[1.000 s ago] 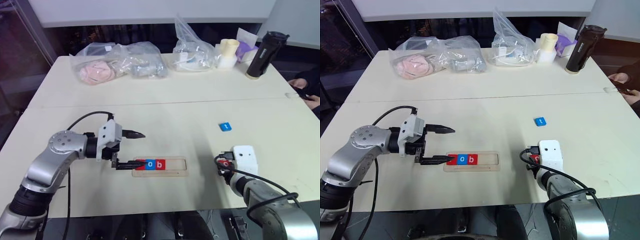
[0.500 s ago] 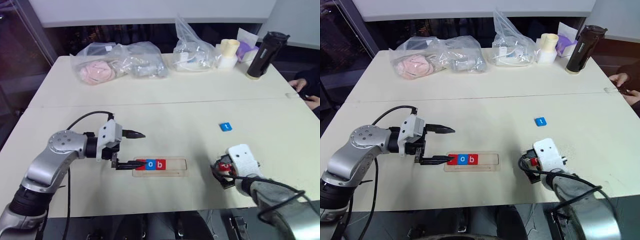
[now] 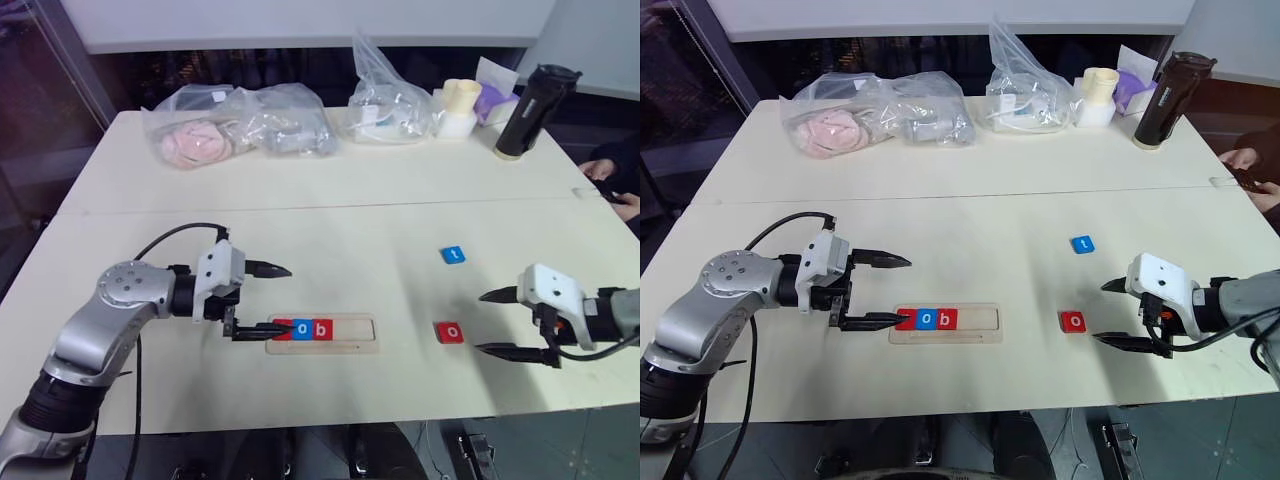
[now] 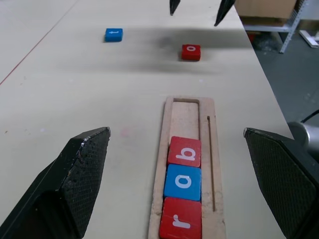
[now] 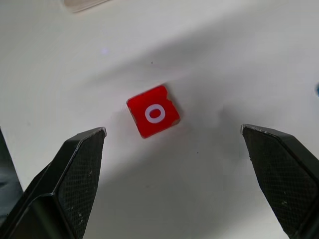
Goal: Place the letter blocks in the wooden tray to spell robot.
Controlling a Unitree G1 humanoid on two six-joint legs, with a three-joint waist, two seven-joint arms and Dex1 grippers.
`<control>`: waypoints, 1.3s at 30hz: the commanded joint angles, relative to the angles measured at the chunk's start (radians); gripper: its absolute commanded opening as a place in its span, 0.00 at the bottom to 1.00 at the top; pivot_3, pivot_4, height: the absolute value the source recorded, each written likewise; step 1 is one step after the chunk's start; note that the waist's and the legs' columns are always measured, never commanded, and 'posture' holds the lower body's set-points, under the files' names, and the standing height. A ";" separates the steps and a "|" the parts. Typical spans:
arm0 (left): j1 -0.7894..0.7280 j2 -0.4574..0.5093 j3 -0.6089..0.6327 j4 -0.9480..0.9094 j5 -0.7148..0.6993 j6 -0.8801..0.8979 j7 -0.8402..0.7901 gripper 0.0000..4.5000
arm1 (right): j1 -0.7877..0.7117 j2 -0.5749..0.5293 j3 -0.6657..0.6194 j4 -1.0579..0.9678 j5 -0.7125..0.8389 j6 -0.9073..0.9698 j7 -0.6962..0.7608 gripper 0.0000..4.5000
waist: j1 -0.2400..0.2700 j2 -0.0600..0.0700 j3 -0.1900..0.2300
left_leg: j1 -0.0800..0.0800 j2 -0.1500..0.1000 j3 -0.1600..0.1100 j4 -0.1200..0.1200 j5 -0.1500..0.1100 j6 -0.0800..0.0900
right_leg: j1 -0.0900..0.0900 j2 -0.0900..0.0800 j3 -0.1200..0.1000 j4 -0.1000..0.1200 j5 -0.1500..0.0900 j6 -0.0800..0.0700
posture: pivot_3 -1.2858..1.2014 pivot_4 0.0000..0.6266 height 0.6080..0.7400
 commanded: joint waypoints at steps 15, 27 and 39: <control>0.034 0.035 0.042 -0.076 -0.043 0.017 -0.004 1.00 | -0.085 0.087 0.163 0.088 -0.054 -0.099 0.001 1.00 | 0.003 0.000 0.000 | -0.001 0.000 0.000 0.000 0.000 0.000 | -0.001 -0.002 0.000 0.000 0.000 0.000 | 0.52 0.24 1.00; 0.036 0.035 0.050 -0.085 -0.043 0.023 0.007 1.00 | -0.099 0.098 0.196 0.155 -0.091 -0.156 0.002 0.46 | 0.004 0.000 0.000 | -0.001 0.000 0.000 0.000 0.000 0.000 | 0.000 -0.002 0.000 0.000 0.000 0.000 | 0.52 0.24 1.00; 0.032 0.037 0.051 -0.069 -0.035 0.012 0.012 1.00 | -0.273 0.141 0.217 -0.210 0.060 0.130 -0.063 0.25 | 0.001 0.002 0.000 | -0.001 0.000 0.000 0.000 0.000 -0.001 | -0.002 -0.002 0.000 0.000 0.000 -0.001 | 0.52 0.24 1.00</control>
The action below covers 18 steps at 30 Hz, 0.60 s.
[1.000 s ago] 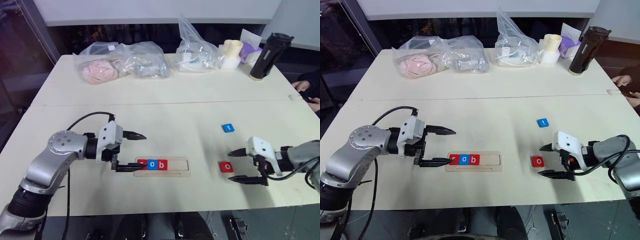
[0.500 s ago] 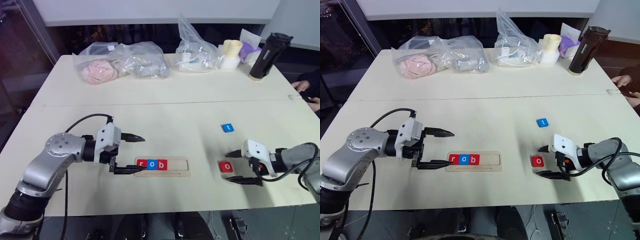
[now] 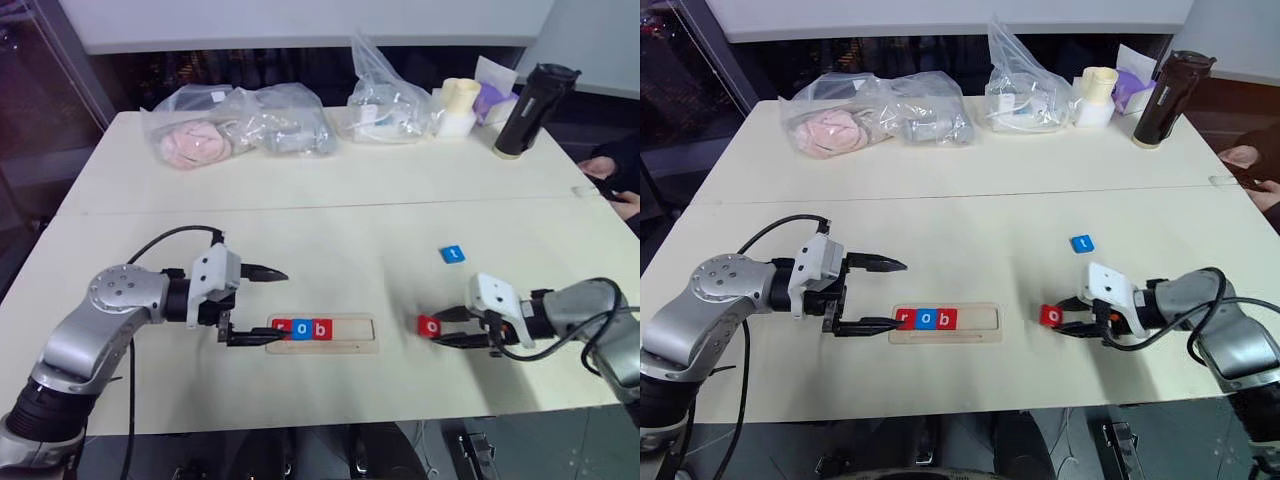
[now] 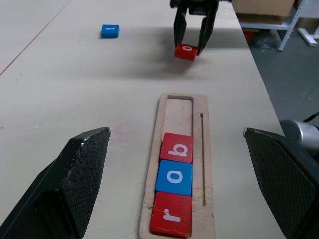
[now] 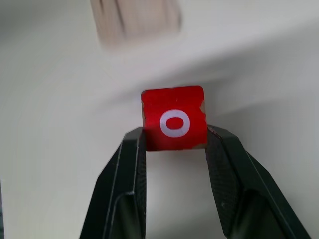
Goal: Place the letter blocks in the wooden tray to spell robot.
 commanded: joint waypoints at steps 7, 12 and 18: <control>-0.004 -0.002 0.020 -0.028 -0.010 -0.013 0.010 1.00 | -0.146 0.094 0.194 -0.170 -0.049 0.118 -0.096 0.25 | 0.015 -0.001 0.000 | -0.002 -0.001 0.000 0.000 0.000 0.000 | -0.001 -0.001 0.000 -0.003 0.000 0.000 | 0.52 0.24 1.00; 0.003 0.001 0.023 -0.044 -0.013 -0.004 0.021 1.00 | -0.150 0.154 0.298 -0.176 -0.116 0.120 -0.134 0.25 | 0.019 0.000 0.000 | -0.003 -0.001 0.000 0.000 0.000 0.000 | -0.002 -0.001 0.000 -0.002 0.000 0.000 | 0.52 0.24 1.00; 0.013 0.000 0.023 -0.063 -0.018 0.005 0.037 1.00 | -0.160 0.191 0.335 -0.163 -0.150 0.123 -0.157 0.25 | 0.019 0.000 0.000 | -0.003 -0.001 0.000 0.000 0.000 0.000 | -0.002 -0.001 0.000 -0.002 0.000 0.000 | 0.52 0.24 1.00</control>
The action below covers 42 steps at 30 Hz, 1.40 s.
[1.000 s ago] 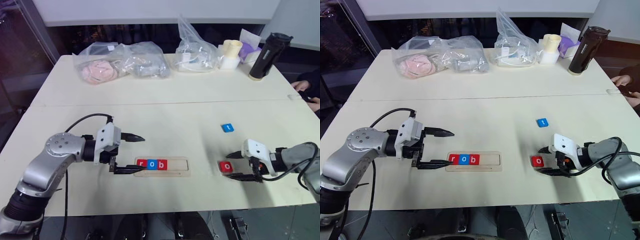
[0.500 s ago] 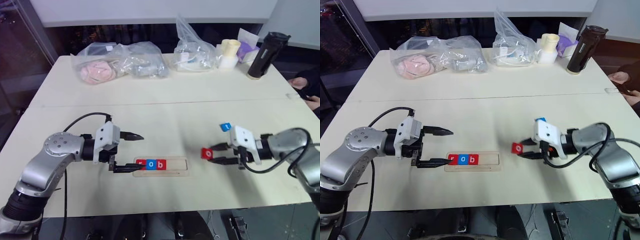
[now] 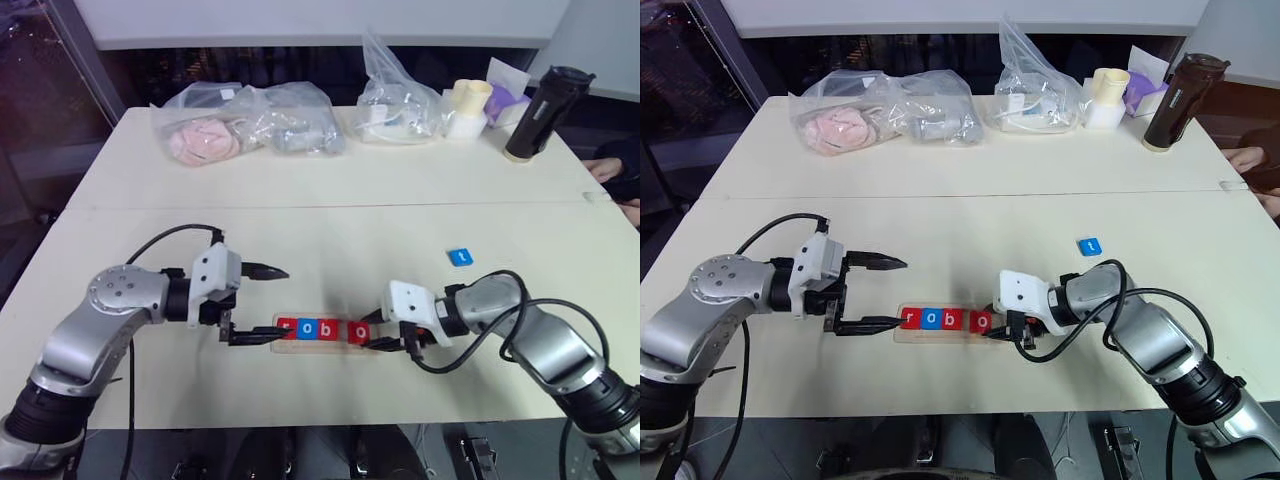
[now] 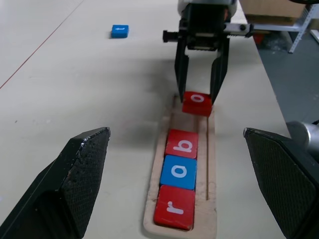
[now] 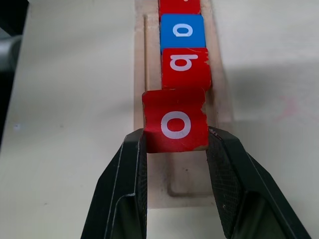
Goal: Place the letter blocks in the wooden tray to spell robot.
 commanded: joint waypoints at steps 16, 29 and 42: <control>0.024 0.007 0.025 -0.059 -0.028 0.008 0.020 1.00 | -0.031 0.046 0.016 0.037 -0.048 -0.033 -0.010 0.25 | -0.001 0.000 0.000 | 0.000 0.000 0.000 0.000 0.000 0.000 | 0.000 0.000 0.000 0.000 0.000 0.000 | 0.52 0.24 1.00; 0.028 0.013 0.033 -0.055 -0.031 0.007 0.016 1.00 | -0.025 0.056 0.019 0.029 -0.044 -0.021 -0.008 0.48 | -0.001 0.000 0.000 | 0.000 0.000 0.000 0.000 0.000 0.000 | 0.000 0.000 0.000 0.001 0.000 0.000 | 0.52 0.24 1.00; 0.028 0.011 0.033 -0.047 -0.028 0.003 0.010 1.00 | -0.036 0.063 -0.072 -0.023 0.005 0.042 -0.060 0.80 | -0.001 0.000 0.000 | 0.000 0.000 0.000 0.000 0.000 0.000 | 0.000 0.000 0.000 0.001 0.000 0.000 | 0.52 0.24 1.00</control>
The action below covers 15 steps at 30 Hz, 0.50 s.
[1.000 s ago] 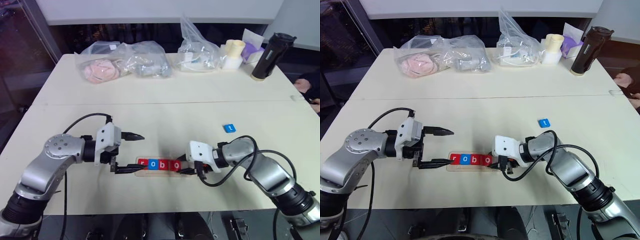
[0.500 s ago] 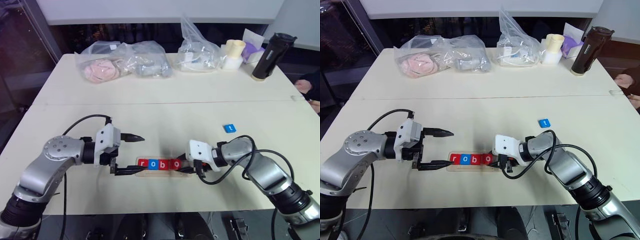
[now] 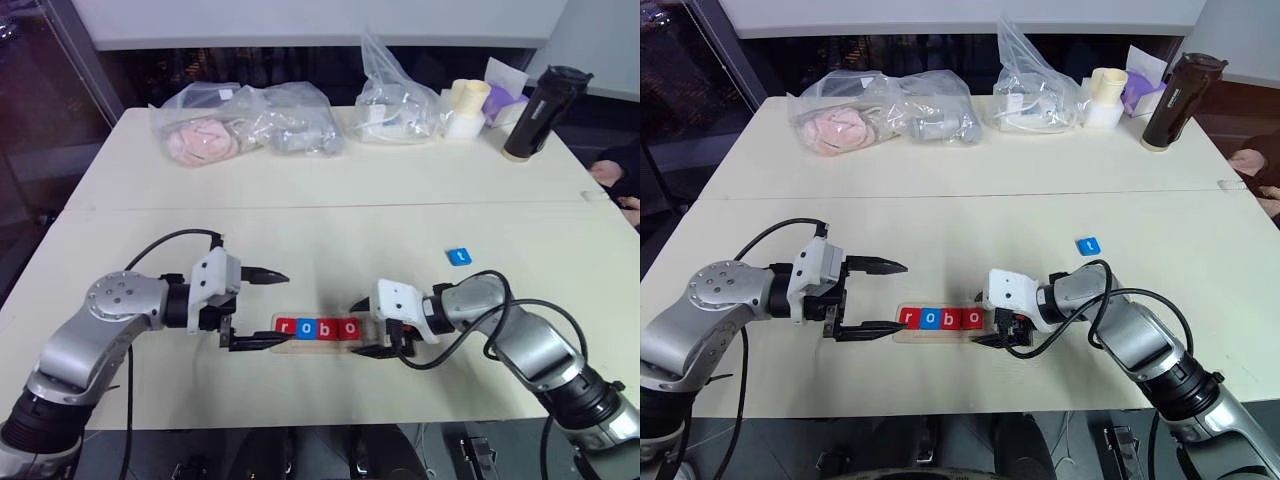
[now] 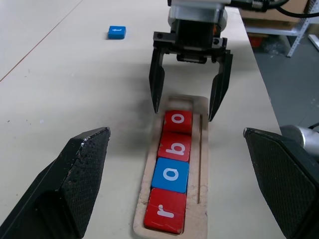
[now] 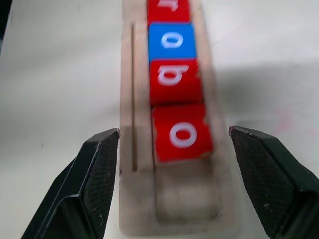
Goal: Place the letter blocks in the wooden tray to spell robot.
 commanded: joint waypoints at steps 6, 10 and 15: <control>-0.012 0.003 0.013 -0.010 -0.005 -0.013 -0.004 1.00 | -0.017 -0.023 -0.112 0.048 -0.030 -0.051 -0.075 0.80 | 0.001 0.000 0.000 | 0.000 0.000 0.000 0.000 0.000 0.000 | 0.000 0.000 0.000 0.000 0.000 0.000 | 0.52 0.24 1.00; -0.018 0.002 0.009 -0.006 -0.004 -0.014 -0.008 1.00 | -0.042 -0.015 -0.157 0.191 -0.092 -0.137 -0.169 0.80 | -0.001 0.000 0.000 | 0.000 0.000 0.000 0.000 0.000 0.000 | 0.000 0.000 0.000 0.000 0.000 0.000 | 0.52 0.24 1.00; -0.017 0.004 0.013 -0.005 -0.003 -0.016 -0.010 1.00 | -0.079 0.001 -0.286 0.328 -0.126 -0.125 -0.350 0.80 | 0.000 0.000 0.000 | 0.000 0.000 0.000 0.000 0.000 0.000 | 0.000 0.000 0.000 0.000 0.000 0.000 | 0.52 0.24 1.00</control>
